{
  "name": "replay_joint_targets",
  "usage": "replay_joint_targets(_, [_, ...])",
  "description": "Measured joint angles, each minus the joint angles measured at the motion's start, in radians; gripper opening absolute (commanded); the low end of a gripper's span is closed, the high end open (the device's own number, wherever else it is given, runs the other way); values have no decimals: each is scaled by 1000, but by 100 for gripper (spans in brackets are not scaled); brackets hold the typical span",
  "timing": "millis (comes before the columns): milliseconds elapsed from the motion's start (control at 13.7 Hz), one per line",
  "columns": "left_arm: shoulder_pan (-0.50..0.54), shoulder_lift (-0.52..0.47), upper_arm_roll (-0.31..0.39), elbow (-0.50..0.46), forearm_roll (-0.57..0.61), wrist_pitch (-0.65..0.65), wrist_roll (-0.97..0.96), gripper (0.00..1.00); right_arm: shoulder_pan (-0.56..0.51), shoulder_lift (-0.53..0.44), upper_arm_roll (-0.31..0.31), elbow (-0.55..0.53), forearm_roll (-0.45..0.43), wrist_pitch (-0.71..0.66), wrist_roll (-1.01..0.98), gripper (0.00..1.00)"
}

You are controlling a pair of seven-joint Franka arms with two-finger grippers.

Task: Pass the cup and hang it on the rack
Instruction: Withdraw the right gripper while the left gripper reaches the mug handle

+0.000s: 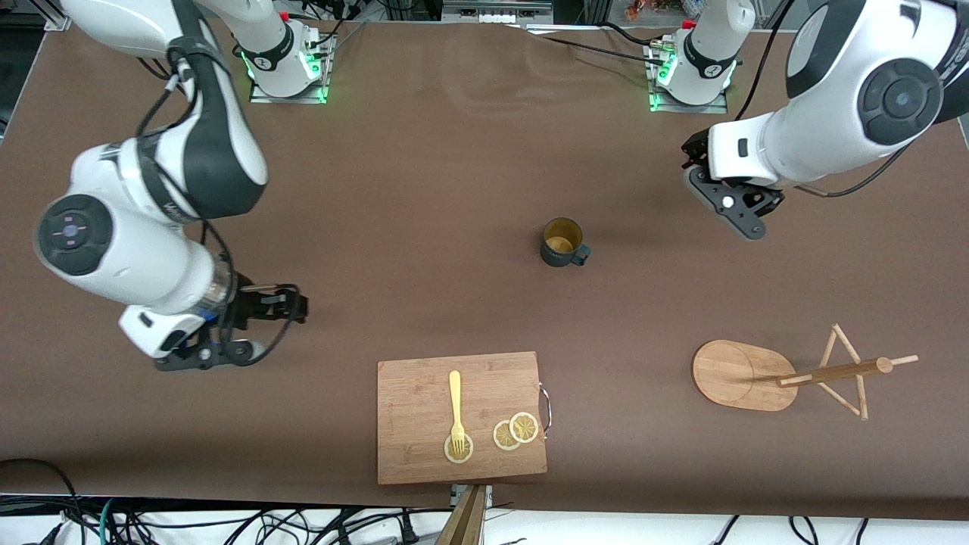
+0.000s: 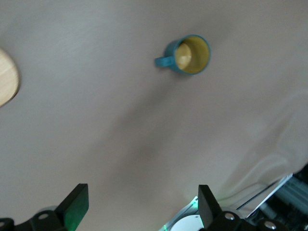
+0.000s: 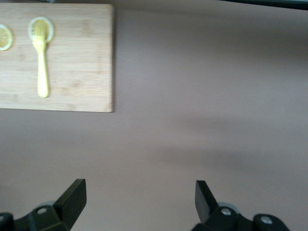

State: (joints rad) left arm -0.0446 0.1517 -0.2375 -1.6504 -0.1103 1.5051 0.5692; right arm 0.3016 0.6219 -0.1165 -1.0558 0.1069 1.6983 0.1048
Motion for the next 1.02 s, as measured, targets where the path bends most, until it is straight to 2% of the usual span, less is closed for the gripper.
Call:
replay_joint_targets(365, [4, 141, -6, -2, -92, 140, 437, 100, -14, -66, -105, -2, 0, -99, -81, 100])
replay_joint_targets(510, [20, 206, -5, -3, -194, 194, 644, 100, -69, -115, -114, -38, 0, -115, -131, 100])
replay_joint_targets(802, [95, 340, 1, -4, -485, 266, 1071, 100, -114, -273, -107, -220, -17, -121, -157, 100])
replay_joint_targets(1021, [108, 433, -1, -4, -578, 271, 1307, 100, -130, -373, -105, -302, -49, -119, -156, 100])
